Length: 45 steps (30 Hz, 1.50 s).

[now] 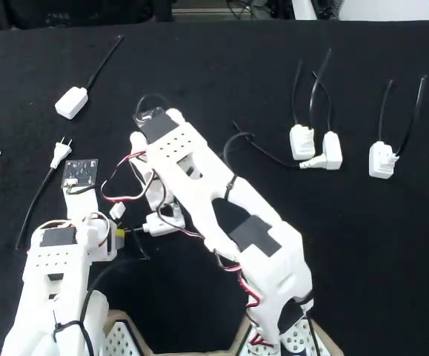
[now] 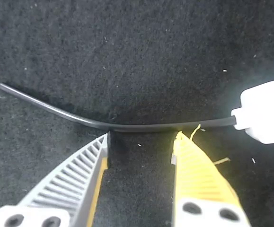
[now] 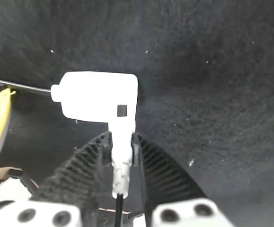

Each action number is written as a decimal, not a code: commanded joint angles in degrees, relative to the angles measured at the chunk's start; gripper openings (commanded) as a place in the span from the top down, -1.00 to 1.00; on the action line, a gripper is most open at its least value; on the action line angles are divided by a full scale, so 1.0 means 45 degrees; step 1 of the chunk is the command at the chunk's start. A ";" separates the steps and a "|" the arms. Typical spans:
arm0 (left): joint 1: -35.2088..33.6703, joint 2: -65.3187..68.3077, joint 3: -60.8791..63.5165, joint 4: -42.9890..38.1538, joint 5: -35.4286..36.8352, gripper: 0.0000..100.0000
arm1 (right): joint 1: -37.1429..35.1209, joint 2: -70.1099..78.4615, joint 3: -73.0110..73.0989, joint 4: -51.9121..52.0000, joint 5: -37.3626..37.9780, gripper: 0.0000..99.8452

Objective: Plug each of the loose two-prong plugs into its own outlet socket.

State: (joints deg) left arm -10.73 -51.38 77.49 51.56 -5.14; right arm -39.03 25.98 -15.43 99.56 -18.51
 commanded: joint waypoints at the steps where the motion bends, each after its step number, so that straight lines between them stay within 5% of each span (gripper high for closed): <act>1: -0.0166 -0.0234 -0.0088 -0.0156 -0.0059 0.55 | 0.0215 -0.0147 -0.0791 0.0371 0.0098 0.98; 34: -0.0166 -0.0234 -0.0107 -0.0137 -0.0039 0.55 | 0.0488 0.1299 -0.1631 0.0371 0.0781 0.98; 45: -0.0166 -0.0234 -0.0127 -0.0176 -0.0039 0.55 | 0.0371 -0.1709 0.0733 0.0371 0.0879 0.98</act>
State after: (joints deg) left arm -10.73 -51.38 77.49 51.56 -5.14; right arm -38.33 26.33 -14.55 99.56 -15.08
